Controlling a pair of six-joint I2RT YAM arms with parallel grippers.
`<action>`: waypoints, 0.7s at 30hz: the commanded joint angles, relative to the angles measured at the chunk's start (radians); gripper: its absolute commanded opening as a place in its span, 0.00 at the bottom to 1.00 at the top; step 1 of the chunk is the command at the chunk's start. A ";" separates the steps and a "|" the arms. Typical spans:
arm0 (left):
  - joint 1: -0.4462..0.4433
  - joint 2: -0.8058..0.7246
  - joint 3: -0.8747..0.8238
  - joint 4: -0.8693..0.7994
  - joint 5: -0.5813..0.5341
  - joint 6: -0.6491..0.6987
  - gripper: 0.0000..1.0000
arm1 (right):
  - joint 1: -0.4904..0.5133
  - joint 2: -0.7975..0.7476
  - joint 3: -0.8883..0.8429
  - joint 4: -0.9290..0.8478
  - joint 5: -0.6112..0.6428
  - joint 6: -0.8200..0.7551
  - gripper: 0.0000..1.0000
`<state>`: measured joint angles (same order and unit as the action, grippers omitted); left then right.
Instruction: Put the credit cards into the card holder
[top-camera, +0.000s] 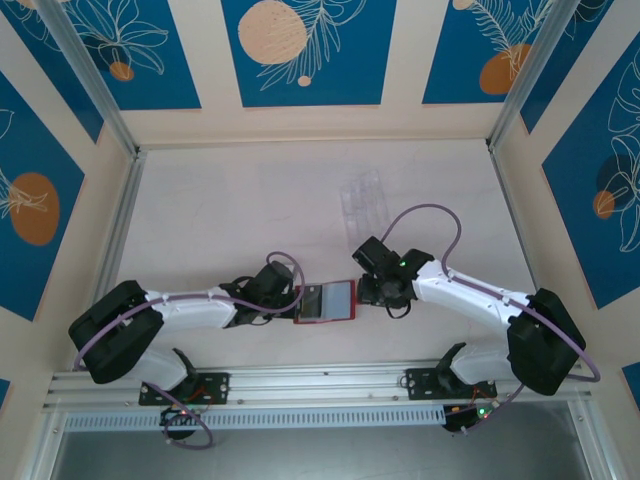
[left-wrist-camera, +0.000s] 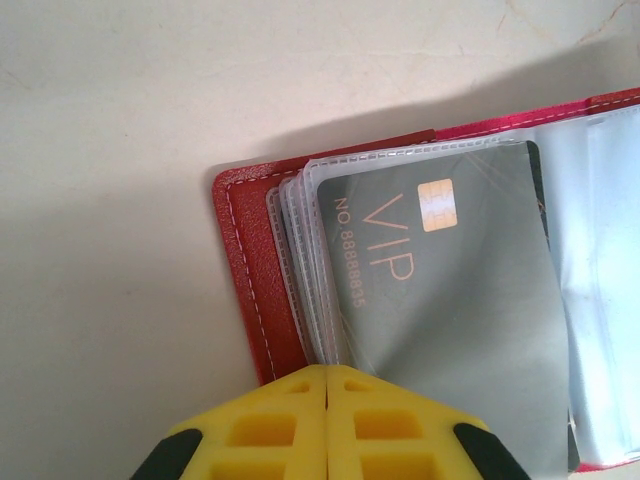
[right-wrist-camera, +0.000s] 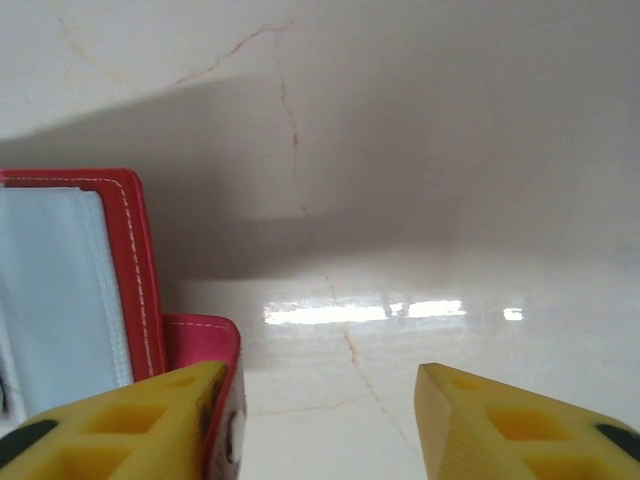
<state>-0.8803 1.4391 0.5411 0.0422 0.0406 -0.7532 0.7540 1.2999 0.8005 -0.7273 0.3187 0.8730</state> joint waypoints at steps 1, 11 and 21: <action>-0.013 0.036 -0.036 -0.126 0.004 -0.001 0.06 | -0.018 0.009 -0.002 0.047 -0.067 -0.018 0.45; -0.038 0.010 0.008 -0.147 -0.016 0.028 0.06 | -0.034 0.007 0.025 0.080 -0.122 -0.053 0.00; -0.060 0.072 0.105 -0.086 0.012 0.005 0.07 | -0.056 0.065 0.147 0.149 -0.271 -0.088 0.00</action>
<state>-0.9279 1.4807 0.6281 -0.0402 0.0284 -0.7425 0.6994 1.3464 0.9161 -0.6128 0.1410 0.8013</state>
